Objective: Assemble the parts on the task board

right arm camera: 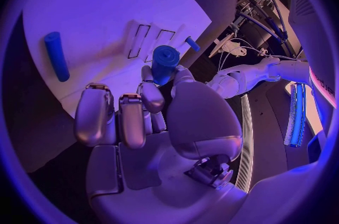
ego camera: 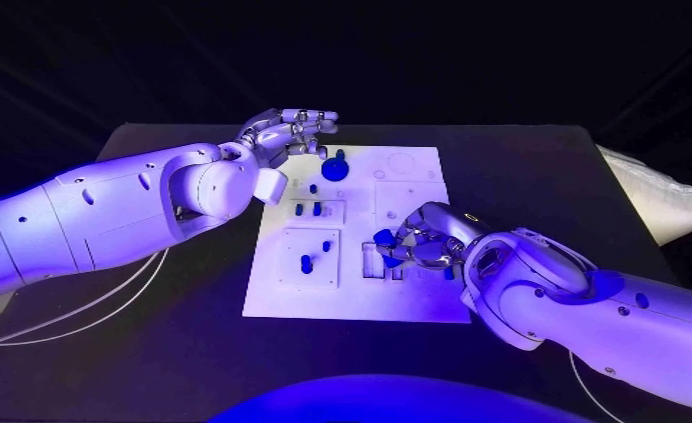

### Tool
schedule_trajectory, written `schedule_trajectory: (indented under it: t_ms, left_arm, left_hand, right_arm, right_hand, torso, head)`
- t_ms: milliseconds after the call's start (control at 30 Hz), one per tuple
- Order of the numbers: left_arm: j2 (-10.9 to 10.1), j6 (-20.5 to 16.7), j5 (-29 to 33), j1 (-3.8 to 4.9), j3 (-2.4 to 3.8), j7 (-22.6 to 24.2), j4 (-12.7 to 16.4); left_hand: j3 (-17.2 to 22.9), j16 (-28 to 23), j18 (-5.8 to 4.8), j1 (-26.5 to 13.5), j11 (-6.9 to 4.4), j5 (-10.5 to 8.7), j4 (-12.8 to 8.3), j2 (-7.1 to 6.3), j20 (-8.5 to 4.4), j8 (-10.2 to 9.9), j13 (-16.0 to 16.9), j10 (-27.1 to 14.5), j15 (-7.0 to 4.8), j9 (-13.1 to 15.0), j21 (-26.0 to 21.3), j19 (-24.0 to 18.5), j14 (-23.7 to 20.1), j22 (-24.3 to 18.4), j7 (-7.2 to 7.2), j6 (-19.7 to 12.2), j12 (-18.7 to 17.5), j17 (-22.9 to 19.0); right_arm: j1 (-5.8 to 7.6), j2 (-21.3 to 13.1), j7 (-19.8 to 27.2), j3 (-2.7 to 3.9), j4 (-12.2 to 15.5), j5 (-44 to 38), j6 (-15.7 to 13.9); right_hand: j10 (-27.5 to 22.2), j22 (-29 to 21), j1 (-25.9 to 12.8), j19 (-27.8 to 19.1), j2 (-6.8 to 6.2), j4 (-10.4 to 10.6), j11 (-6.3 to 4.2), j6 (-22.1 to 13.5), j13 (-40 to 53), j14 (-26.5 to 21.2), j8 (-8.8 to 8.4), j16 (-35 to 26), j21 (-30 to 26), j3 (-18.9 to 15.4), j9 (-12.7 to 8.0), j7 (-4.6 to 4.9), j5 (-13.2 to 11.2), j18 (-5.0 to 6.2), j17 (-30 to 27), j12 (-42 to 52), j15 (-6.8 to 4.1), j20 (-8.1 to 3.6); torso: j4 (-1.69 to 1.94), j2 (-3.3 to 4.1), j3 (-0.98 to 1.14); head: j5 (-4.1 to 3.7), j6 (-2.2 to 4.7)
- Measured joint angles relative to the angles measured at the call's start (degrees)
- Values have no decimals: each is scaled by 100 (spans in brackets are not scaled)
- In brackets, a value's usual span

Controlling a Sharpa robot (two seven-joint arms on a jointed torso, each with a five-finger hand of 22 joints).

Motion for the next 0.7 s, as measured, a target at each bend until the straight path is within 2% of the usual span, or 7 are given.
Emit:
schedule_trajectory:
  t_ms: [267, 500, 600, 700]
  left_arm:
    - [8, 1, 0, 0, 0, -3, 1]
    - [17, 2, -12, 0, 0, -3, 0]
    - [21, 2, -20, 0, 0, -3, -2]
    - [23, 2, -27, 0, 0, -3, -2]
  left_hand:
    - [16, 0, 0, 0, 20, 0, -16, 0, 0, 26, 0, -20, 0, 0, 0, 0, 0, 0, 0, 0, 0, -6]
    - [17, 0, 1, 0, 31, 0, -17, 0, 0, 38, 0, -31, 0, 0, 0, 0, 0, 0, 0, 0, 0, -15]
    - [16, 0, 0, 0, 31, 0, -19, 0, 0, 38, 0, -31, 0, 0, 0, 0, 0, 0, 0, 0, 0, -14]
    - [1, 0, 0, 0, 31, 0, -34, 0, 0, 38, 0, -31, 0, -6, 0, 0, 0, 0, 0, 0, 0, -20]
  right_arm:
    - [1, 185, -119, -2, -165, 49, 301]
    - [-1, 283, -181, -4, -203, 56, 492]
    - [-1, 299, -206, -4, -215, 44, 533]
    - [-1, 304, -237, -4, -222, 19, 556]
  right_hand:
    - [21, 0, -93, 0, 39, -4, -21, 25, 28, 0, 26, 0, 0, -42, 40, -25, 0, 0, 0, -22, 0, 0]
    - [21, 5, -201, -1, 99, 3, -21, 34, 47, 21, 28, 0, 0, -161, 107, -34, -25, 0, -1, -44, -20, 0]
    - [22, 4, -285, 0, 74, -6, -21, 44, 62, 21, 48, 0, 0, -260, 153, -44, -142, 0, -1, -54, -20, 0]
    - [22, 4, -466, -15, 66, -7, -21, 51, 64, 21, 49, 0, 0, -408, 216, -51, -486, 0, -1, -121, -20, -14]
  torso:
    - [-4, 3, 3]
    - [-10, 1, 9]
    - [-11, -1, 11]
    - [-11, -1, 12]
  head:
    - [18, -19]
    - [29, -28]
    - [30, -31]
    - [30, -32]
